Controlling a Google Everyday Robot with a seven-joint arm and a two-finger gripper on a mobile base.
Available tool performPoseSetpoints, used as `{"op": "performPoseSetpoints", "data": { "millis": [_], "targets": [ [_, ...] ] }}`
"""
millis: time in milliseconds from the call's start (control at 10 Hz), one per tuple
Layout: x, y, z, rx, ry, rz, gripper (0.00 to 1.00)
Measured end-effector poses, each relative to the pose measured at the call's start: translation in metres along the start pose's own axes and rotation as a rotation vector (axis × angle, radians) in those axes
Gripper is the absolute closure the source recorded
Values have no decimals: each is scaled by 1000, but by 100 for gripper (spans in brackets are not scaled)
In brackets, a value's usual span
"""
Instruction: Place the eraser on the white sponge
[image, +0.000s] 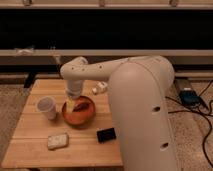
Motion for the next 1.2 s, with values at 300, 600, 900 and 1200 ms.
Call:
{"op": "performPoseSetpoints", "data": {
  "millis": [300, 600, 900, 1200],
  "targets": [
    [3, 1, 2, 8, 14, -47, 20],
    [38, 13, -2, 21, 53, -230, 20],
    [84, 29, -14, 39, 74, -255, 20],
    [136, 51, -17, 35, 131, -262, 20]
  ]
}}
